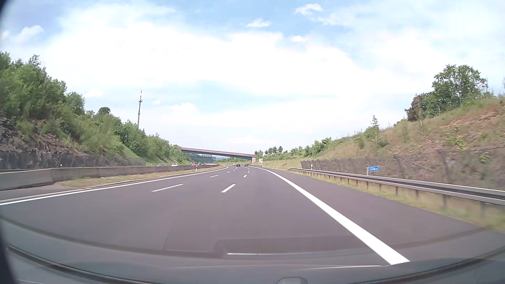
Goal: Follow the waypoints while adhering to traffic rules and regulations
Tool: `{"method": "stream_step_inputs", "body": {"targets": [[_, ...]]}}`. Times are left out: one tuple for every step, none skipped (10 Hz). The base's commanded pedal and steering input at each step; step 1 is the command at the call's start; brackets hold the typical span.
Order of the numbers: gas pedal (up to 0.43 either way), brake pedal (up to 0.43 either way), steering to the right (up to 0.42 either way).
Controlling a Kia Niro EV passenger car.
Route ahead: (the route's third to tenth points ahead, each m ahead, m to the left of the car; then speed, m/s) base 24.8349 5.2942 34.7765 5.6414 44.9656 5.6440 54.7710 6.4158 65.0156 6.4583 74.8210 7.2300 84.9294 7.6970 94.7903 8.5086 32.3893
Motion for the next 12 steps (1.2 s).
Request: {"method": "stream_step_inputs", "body": {"targets": [[0.248,0.0,-0.006],[0.248,0.0,-0.006],[0.248,0.0,-0.005],[0.248,0.0,-0.005],[0.248,0.0,-0.006],[0.248,0.0,-0.006],[0.248,0.0,-0.006],[0.24,0.0,-0.006],[0.24,0.0,-0.005],[0.24,0.0,-0.005],[0.24,0.0,-0.005],[0.24,0.0,-0.006]]}}
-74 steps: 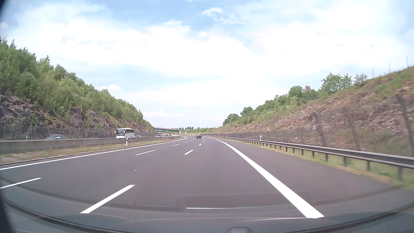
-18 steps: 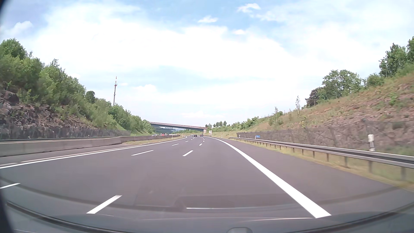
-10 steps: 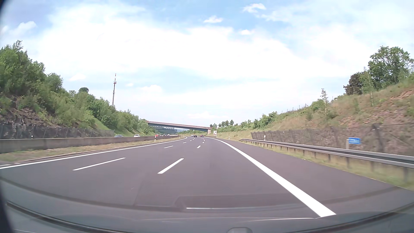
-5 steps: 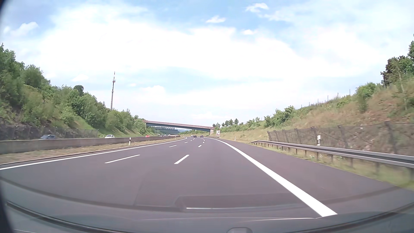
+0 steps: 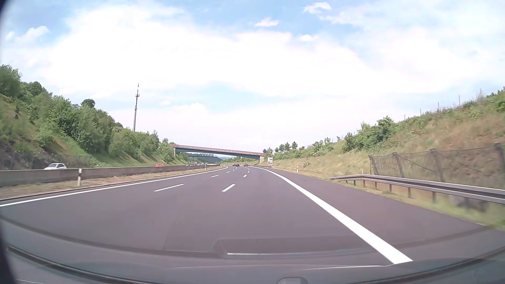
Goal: Follow the waypoints while adhering to traffic rules and regulations
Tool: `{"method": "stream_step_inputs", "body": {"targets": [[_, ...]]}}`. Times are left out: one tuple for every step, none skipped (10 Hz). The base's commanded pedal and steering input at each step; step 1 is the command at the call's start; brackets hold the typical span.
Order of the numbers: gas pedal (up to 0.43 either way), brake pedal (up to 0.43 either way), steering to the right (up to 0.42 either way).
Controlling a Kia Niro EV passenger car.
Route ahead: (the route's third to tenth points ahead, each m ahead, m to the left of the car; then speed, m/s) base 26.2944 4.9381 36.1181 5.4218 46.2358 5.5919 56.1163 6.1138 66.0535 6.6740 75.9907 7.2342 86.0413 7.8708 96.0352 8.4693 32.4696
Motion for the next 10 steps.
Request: {"method": "stream_step_inputs", "body": {"targets": [[0.24,0.0,-0.005],[0.24,0.0,-0.005],[0.24,0.0,-0.005],[0.24,0.0,-0.005],[0.24,0.0,-0.005],[0.24,0.0,-0.005],[0.24,0.0,-0.005],[0.24,0.0,-0.005],[0.24,0.0,-0.006],[0.24,0.0,-0.005]]}}
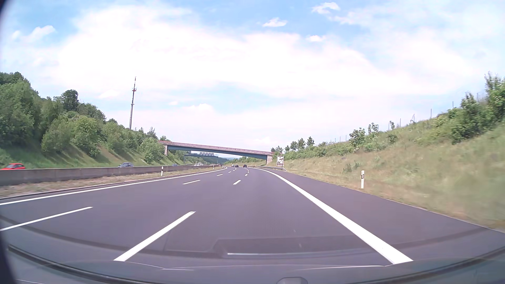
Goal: Follow the waypoints while adhering to traffic rules and regulations
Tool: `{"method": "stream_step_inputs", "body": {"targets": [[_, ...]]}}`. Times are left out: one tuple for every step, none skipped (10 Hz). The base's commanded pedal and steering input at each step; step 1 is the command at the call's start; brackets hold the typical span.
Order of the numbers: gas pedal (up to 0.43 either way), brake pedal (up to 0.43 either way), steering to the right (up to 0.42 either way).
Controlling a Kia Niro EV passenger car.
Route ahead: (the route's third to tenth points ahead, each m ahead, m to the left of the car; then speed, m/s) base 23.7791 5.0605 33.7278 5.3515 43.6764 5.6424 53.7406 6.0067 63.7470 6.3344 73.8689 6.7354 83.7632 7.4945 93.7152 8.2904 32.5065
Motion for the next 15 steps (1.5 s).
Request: {"method": "stream_step_inputs", "body": {"targets": [[0.24,0.0,-0.006],[0.24,0.0,-0.005],[0.24,0.0,-0.005],[0.24,0.0,-0.005],[0.24,0.0,-0.005],[0.24,0.0,-0.005],[0.24,0.0,-0.005],[0.24,0.0,-0.005],[0.24,0.0,-0.005],[0.24,0.0,-0.006],[0.24,0.0,-0.005],[0.24,0.0,-0.005],[0.24,0.0,-0.005],[0.24,0.0,-0.005],[0.24,0.0,-0.005]]}}
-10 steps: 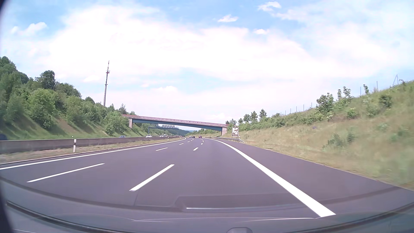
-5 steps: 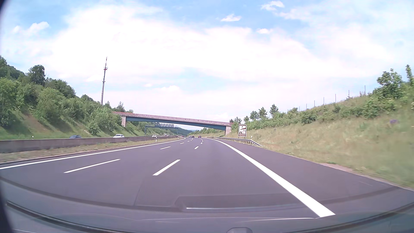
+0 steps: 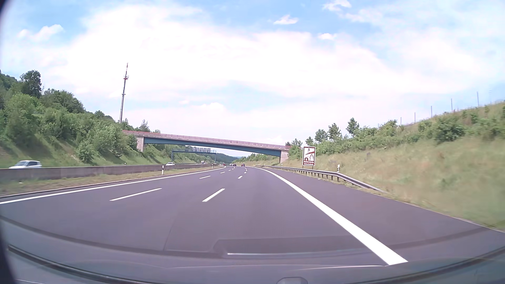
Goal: Follow the waypoints while adhering to traffic rules and regulations
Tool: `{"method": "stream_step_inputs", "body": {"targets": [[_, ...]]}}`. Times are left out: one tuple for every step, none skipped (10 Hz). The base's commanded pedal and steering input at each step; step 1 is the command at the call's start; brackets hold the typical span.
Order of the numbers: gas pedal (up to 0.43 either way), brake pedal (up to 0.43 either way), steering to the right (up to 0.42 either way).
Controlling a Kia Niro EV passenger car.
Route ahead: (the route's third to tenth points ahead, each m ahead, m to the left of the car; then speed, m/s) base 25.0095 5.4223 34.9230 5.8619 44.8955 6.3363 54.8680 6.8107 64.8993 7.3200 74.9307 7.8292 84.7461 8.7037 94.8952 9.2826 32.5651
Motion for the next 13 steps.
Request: {"method": "stream_step_inputs", "body": {"targets": [[0.24,0.0,-0.005],[0.24,0.0,-0.005],[0.24,0.0,-0.005],[0.24,0.0,-0.005],[0.24,0.0,-0.006],[0.24,0.0,-0.005],[0.24,0.0,-0.005],[0.24,0.0,-0.006],[0.24,0.0,-0.006],[0.24,0.0,-0.006],[0.24,0.0,-0.006],[0.24,0.0,-0.006],[0.24,0.0,-0.006]]}}
